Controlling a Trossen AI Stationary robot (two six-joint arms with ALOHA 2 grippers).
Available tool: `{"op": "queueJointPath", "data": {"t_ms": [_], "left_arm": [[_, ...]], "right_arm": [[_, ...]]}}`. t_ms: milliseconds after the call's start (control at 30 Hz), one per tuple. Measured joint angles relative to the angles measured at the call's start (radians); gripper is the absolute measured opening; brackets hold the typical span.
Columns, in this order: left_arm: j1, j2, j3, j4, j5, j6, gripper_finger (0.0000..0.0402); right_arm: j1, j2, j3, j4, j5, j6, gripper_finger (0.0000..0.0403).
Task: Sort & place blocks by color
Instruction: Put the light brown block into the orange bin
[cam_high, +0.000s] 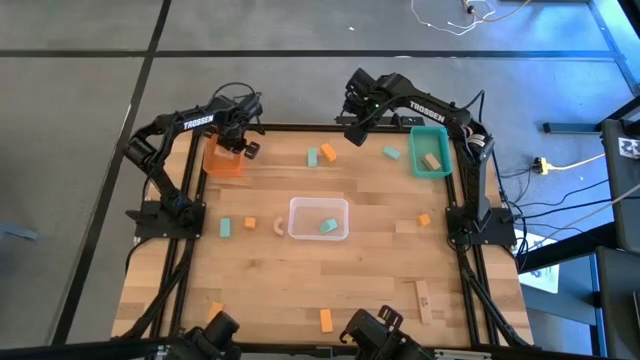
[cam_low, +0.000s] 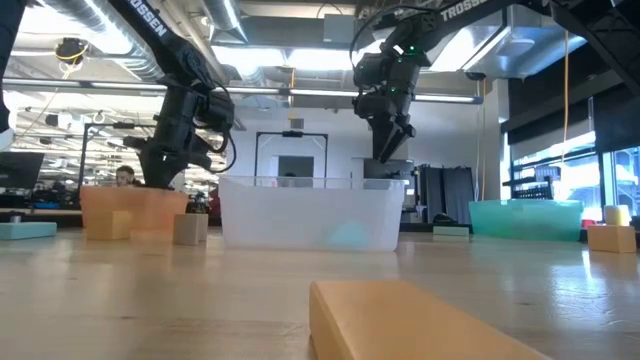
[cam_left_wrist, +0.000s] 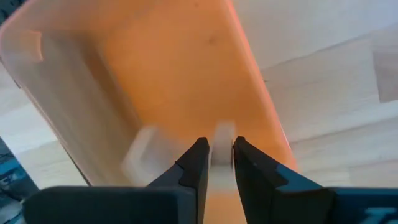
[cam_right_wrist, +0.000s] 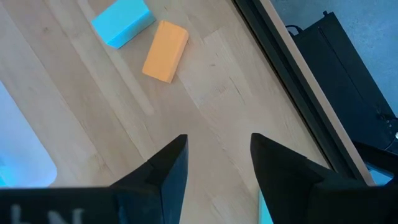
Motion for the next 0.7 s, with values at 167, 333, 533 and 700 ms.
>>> {"op": "queueJointPath", "data": {"t_ms": [167,333,533,700], "left_arm": [[0.0,0.0,0.0,0.026,0.001,0.001,0.0086],[0.001,0.0,0.0,0.009,0.035,-0.04,0.0095],[-0.004,-0.026,0.038,-0.086,0.107,-0.02,0.0094],[-0.04,-0.126,0.098,-0.164,0.127,-0.043,0.0092]], "right_arm": [[0.0,0.0,0.0,0.0,0.0,0.0,0.0174],[0.0,0.0,0.0,0.0,0.0,-0.003,0.0174],[0.0,0.0,0.0,-0.012,0.0,-0.032,0.0174],[-0.002,0.0,0.0,-0.023,0.0,-0.054,0.0174]]}}
